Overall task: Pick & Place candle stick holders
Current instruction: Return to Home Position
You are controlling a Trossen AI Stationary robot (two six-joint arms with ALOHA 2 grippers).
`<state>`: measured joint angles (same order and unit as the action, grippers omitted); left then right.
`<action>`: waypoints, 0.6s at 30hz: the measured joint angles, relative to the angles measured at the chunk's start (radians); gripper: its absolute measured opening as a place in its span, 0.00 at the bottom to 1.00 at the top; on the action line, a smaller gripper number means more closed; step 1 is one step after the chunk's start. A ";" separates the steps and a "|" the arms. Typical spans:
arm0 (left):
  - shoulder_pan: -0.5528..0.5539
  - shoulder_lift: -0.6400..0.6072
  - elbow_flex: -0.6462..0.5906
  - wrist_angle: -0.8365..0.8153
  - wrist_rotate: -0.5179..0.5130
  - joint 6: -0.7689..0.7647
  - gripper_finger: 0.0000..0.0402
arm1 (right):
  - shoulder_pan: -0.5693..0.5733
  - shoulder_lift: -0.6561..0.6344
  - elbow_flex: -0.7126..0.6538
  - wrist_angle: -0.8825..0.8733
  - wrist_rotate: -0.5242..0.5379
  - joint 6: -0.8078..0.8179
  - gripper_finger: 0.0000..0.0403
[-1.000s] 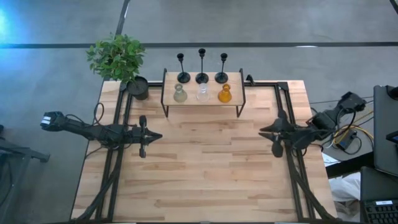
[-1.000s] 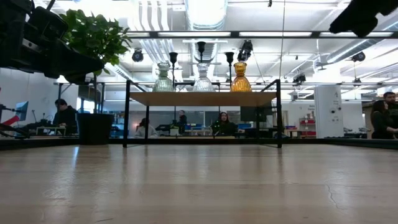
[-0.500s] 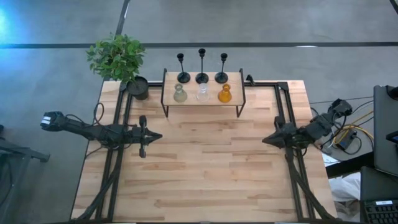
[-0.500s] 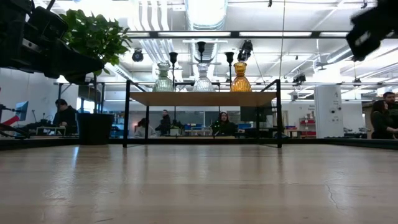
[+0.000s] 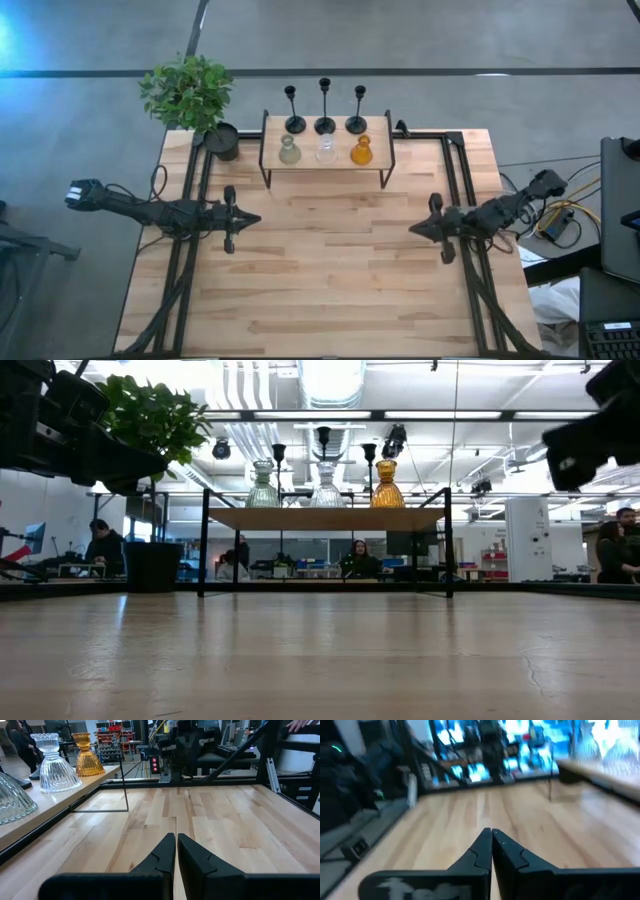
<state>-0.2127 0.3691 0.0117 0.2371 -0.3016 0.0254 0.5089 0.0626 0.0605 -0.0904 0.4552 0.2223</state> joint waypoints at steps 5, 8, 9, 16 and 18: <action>0.000 0.000 0.000 -0.005 0.000 0.000 0.06 | -0.100 -0.062 -0.018 0.054 -0.101 -0.105 0.02; 0.000 0.001 0.000 -0.007 0.000 0.000 0.06 | -0.150 -0.062 -0.018 0.044 -0.159 -0.161 0.02; 0.000 0.001 0.000 -0.011 0.000 0.000 0.06 | -0.160 -0.062 -0.018 0.042 -0.180 -0.182 0.02; 0.000 0.001 0.000 -0.011 0.000 0.000 0.06 | -0.217 -0.063 -0.018 0.045 -0.191 -0.226 0.02; 0.000 0.001 0.000 -0.013 0.000 0.000 0.06 | -0.218 -0.062 -0.018 0.044 -0.192 -0.226 0.02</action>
<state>-0.2128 0.3698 0.0116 0.2244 -0.3016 0.0254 0.2909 0.0002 0.0422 -0.0467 0.2635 -0.0032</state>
